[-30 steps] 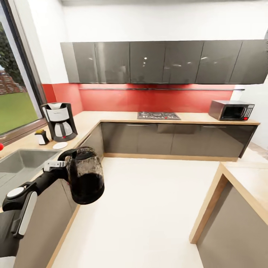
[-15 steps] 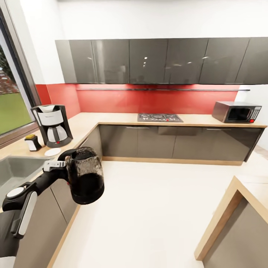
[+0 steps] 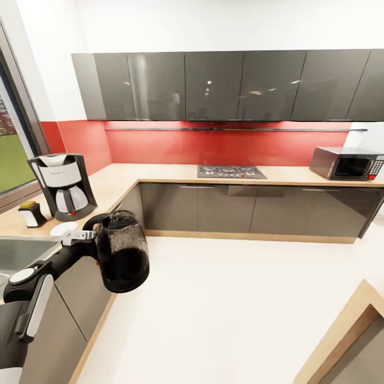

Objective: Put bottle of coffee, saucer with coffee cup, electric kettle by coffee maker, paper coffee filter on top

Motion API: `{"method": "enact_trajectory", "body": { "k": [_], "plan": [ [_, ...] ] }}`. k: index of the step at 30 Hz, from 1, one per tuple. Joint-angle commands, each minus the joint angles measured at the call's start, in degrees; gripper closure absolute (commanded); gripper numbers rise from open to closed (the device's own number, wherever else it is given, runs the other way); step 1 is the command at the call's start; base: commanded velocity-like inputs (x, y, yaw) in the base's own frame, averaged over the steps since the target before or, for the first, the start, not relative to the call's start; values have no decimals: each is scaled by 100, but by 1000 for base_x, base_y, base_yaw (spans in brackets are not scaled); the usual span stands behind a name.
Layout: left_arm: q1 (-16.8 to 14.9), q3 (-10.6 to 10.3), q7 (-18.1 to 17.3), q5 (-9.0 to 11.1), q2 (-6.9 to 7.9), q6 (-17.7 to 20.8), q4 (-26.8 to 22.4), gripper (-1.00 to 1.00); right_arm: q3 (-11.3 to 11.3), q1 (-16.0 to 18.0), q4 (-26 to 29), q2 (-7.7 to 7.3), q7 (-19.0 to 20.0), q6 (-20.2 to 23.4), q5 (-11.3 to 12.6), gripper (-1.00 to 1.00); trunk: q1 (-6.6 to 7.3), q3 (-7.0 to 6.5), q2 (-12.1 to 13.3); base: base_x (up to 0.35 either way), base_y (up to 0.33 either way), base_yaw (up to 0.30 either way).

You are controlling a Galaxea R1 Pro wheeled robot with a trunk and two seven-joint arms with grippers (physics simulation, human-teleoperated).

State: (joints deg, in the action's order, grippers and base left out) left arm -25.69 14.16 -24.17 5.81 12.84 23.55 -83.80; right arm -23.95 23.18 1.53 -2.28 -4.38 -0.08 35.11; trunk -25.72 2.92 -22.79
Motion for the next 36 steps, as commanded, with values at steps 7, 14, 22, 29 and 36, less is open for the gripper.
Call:
{"method": "enact_trajectory", "body": {
  "k": [7, 14, 22, 29, 36],
  "plan": [
    [-7, 4, -9, 76, -1, 55, -5, 100, -49, 3, 6, 14, -19, -1, 48, -100, -7, 13, -13, 337, 0, 0],
    [-7, 7, -9, 71, -1, 53, -5, 100, -49, 3, 6, 17, -19, -1, 48, -100, -7, 13, -13, 337, 0, 0],
    [-7, 7, -9, 75, -1, 53, -6, 100, -49, 3, 5, 17, -19, -1, 49, -100, -7, 13, -13, 337, 0, -149],
    [-7, 2, -9, 76, -1, 53, -10, 100, -49, 3, 6, 17, -19, -1, 48, -100, -7, 13, -13, 337, 0, -71],
    [-68, -1, -16, 78, 2, 100, -74, 100, -49, 3, -2, 0, -13, -1, 33, -100, -7, 13, -13, 337, 0, -1]
  ]
}}
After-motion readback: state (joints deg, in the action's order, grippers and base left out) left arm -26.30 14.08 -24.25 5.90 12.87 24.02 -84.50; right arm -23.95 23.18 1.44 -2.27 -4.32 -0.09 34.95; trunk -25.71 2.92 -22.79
